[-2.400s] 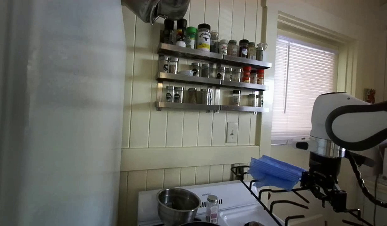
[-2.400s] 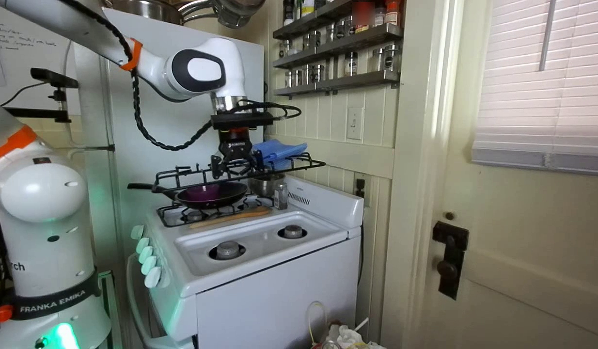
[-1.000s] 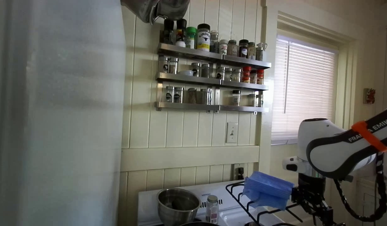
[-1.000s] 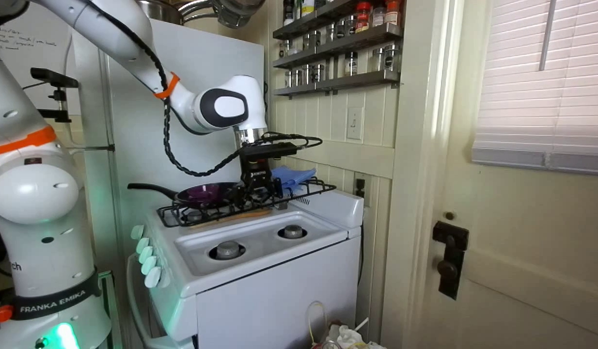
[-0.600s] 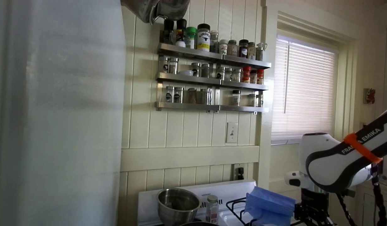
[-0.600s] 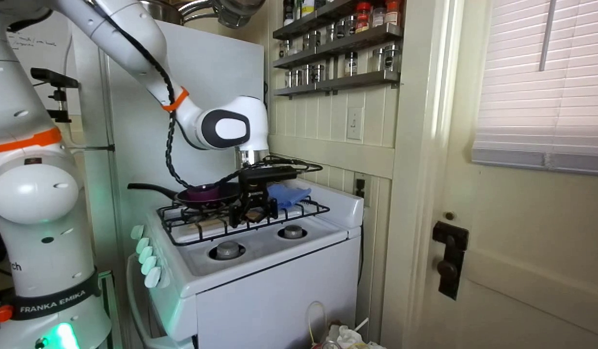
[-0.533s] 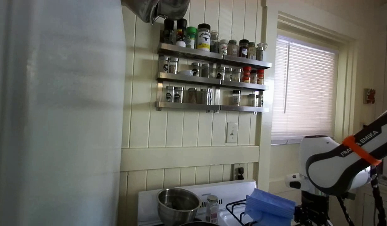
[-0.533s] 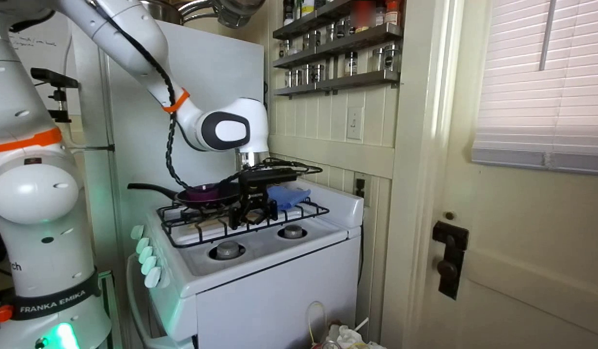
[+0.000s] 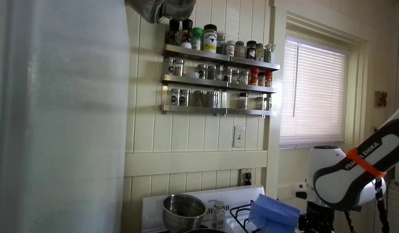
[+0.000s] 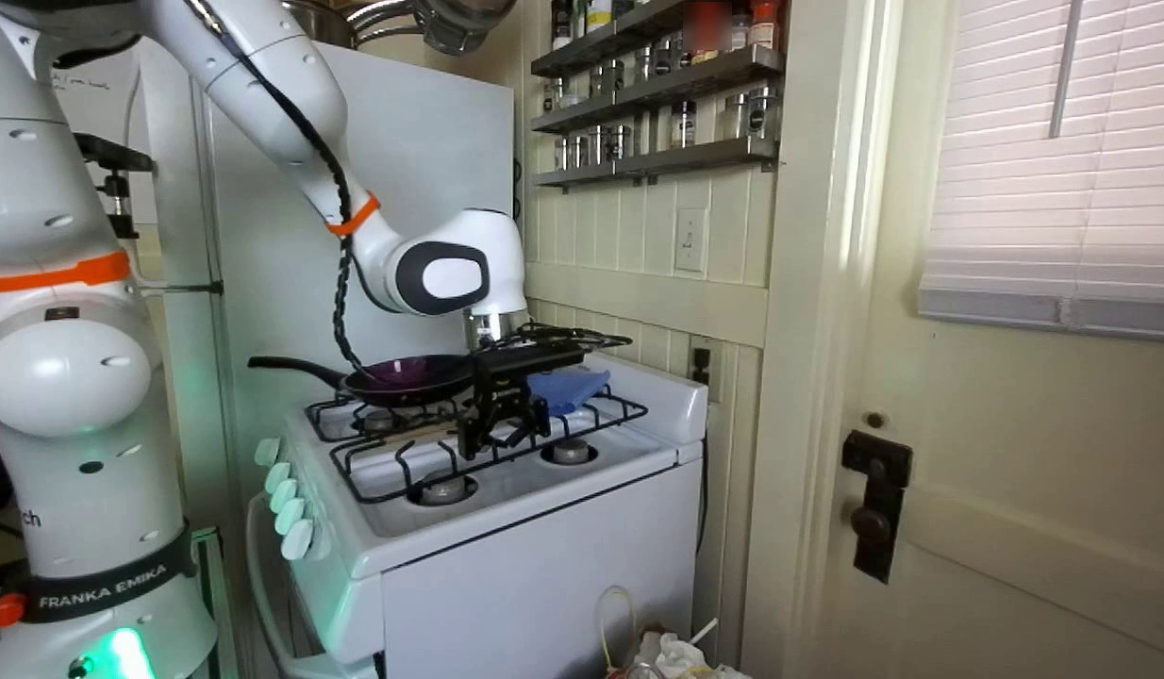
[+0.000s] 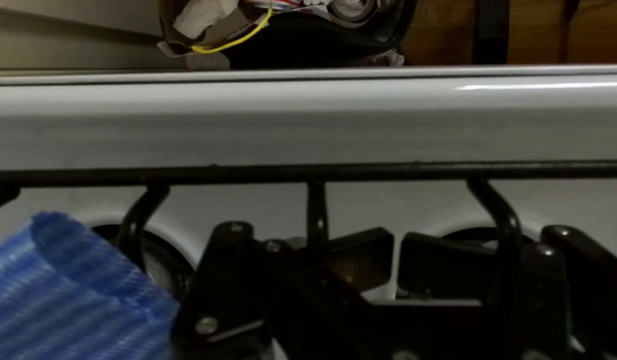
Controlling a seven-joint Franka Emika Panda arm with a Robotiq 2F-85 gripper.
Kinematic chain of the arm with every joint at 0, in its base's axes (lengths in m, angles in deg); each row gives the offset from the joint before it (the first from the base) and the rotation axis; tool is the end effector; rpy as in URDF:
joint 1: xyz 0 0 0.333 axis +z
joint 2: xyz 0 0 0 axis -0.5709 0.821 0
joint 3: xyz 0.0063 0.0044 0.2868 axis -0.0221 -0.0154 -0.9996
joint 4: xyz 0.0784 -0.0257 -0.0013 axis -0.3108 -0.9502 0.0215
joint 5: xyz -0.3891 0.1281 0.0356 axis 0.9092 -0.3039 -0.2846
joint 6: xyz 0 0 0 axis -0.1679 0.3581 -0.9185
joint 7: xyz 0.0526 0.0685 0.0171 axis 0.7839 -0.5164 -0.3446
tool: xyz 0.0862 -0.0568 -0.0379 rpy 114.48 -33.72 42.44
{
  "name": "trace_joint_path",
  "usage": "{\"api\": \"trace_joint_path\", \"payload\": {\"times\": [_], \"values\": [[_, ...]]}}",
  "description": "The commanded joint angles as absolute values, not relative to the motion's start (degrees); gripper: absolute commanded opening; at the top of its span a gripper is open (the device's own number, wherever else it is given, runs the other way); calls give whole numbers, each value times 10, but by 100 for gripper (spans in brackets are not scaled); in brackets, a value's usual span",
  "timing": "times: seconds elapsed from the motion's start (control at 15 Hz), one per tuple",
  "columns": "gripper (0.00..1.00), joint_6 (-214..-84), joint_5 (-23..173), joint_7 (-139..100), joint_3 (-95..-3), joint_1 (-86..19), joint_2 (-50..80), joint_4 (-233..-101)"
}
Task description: Move the black grate on top to the right side of the stove,
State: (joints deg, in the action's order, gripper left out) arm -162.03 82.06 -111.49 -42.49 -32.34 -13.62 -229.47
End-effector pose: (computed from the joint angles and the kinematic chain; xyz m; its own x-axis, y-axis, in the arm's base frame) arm 0.4216 -0.0517 0.2545 0.0449 0.9970 -0.0629 0.9964 -0.0402 0.0751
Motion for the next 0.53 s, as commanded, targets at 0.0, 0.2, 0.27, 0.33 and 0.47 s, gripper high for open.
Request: {"api": "trace_joint_path", "payload": {"times": [0.0,0.2,0.27,0.33,0.47], "values": [[0,-1657,800,-1122,-435,-332,-133,-2300],[0,-1665,782,-1130,-434,-332,-123,-2300],[0,-1666,776,-1133,-433,-332,-120,-2300],[0,-1665,771,-1136,-433,-333,-118,-2300],[0,-1659,769,-1141,-432,-337,-117,-2299]]}}
